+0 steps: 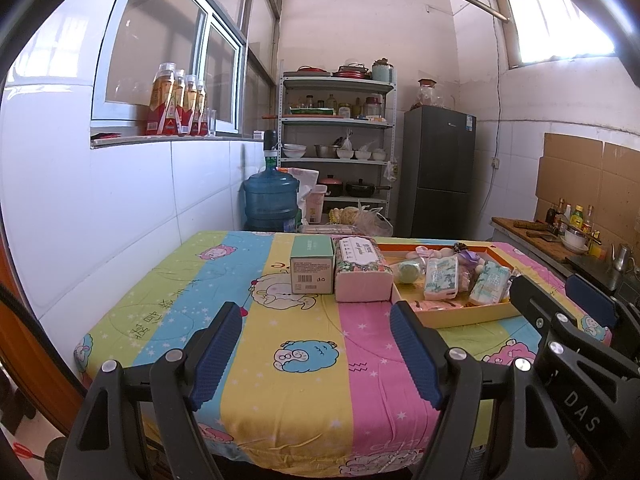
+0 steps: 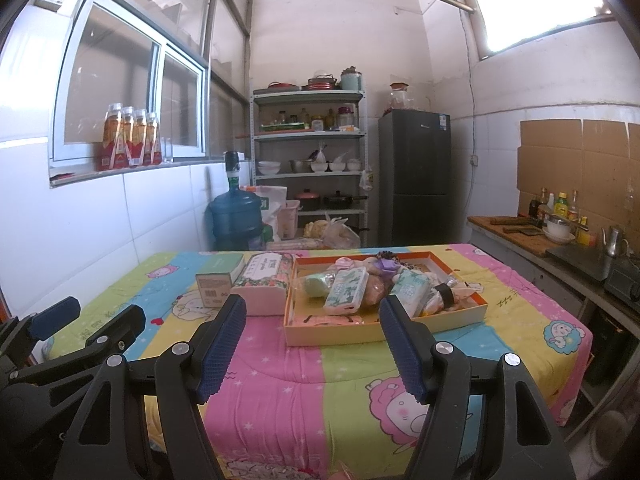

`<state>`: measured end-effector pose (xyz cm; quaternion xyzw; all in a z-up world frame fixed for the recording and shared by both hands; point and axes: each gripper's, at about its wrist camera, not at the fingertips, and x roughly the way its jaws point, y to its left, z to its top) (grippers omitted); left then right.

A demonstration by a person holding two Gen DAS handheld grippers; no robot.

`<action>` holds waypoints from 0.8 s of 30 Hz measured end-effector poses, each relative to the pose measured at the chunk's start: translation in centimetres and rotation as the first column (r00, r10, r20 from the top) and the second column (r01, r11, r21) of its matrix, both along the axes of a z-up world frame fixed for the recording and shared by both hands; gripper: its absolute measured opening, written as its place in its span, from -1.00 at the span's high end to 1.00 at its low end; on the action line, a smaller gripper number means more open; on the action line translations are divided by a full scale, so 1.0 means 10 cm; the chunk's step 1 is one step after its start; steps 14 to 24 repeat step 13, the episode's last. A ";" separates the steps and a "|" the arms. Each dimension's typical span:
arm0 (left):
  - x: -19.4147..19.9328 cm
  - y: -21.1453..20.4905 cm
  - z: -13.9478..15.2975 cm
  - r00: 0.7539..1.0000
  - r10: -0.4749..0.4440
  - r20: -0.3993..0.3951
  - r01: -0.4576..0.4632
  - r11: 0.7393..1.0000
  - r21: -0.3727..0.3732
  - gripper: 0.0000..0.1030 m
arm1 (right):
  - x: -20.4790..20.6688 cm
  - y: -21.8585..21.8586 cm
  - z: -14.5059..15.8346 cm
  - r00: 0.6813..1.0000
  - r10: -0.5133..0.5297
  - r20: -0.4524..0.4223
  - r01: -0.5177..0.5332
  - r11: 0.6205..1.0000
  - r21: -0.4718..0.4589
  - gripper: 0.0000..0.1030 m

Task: Organize soft objects

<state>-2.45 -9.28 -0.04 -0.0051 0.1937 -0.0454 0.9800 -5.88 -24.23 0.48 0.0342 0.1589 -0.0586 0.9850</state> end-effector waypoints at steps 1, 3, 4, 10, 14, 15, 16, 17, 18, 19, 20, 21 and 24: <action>0.00 0.00 0.00 1.000 0.000 0.000 0.000 1.000 0.000 -0.48 | 0.00 0.00 0.00 1.000 0.000 0.000 0.000 1.000 0.001 -0.38; 0.00 0.00 0.00 1.000 0.001 -0.001 -0.001 1.000 0.001 -0.48 | 0.00 0.00 0.00 1.000 -0.001 0.000 0.001 1.000 0.000 -0.38; 0.00 0.00 0.00 1.000 0.004 -0.002 -0.004 1.000 0.002 -0.48 | 0.00 0.00 0.00 1.000 0.000 0.000 0.000 1.000 0.000 -0.38; -0.02 0.02 -0.05 1.000 0.027 -0.006 -0.027 1.000 0.003 -0.48 | 0.00 0.00 0.00 1.000 0.000 0.000 0.000 1.000 0.000 -0.38; -0.03 0.02 -0.07 1.000 0.022 -0.006 -0.022 1.000 0.003 -0.48 | 0.00 0.02 0.00 1.000 0.001 -0.001 -0.001 1.000 0.002 -0.38; -0.03 0.02 -0.07 1.000 0.022 -0.006 -0.022 1.000 0.003 -0.48 | 0.00 0.02 0.00 1.000 0.001 -0.001 -0.001 1.000 0.002 -0.38; -0.03 0.02 -0.07 1.000 0.022 -0.006 -0.022 1.000 0.003 -0.48 | 0.00 0.02 0.00 1.000 0.001 -0.001 -0.001 1.000 0.002 -0.38; -0.03 0.02 -0.07 1.000 0.022 -0.006 -0.022 1.000 0.003 -0.48 | 0.00 0.02 0.00 1.000 0.001 -0.001 -0.001 1.000 0.002 -0.38; -0.03 0.02 -0.07 1.000 0.022 -0.006 -0.022 1.000 0.003 -0.48 | 0.00 0.02 0.00 1.000 0.001 -0.001 -0.001 1.000 0.002 -0.38; -0.03 0.02 -0.07 1.000 0.022 -0.006 -0.022 1.000 0.003 -0.48 | 0.00 0.02 0.00 1.000 0.001 -0.001 -0.001 1.000 0.002 -0.38; -0.03 0.02 -0.07 1.000 0.022 -0.006 -0.022 1.000 0.003 -0.48 | 0.00 0.02 0.00 1.000 0.001 -0.001 -0.001 1.000 0.002 -0.38; -0.03 0.02 -0.07 1.000 0.022 -0.006 -0.022 1.000 0.003 -0.48 | 0.00 0.02 0.00 1.000 0.001 -0.001 -0.001 1.000 0.002 -0.38; -0.03 0.02 -0.07 1.000 0.022 -0.006 -0.022 1.000 0.003 -0.48 | 0.00 0.02 0.00 1.000 0.001 -0.001 -0.001 1.000 0.002 -0.38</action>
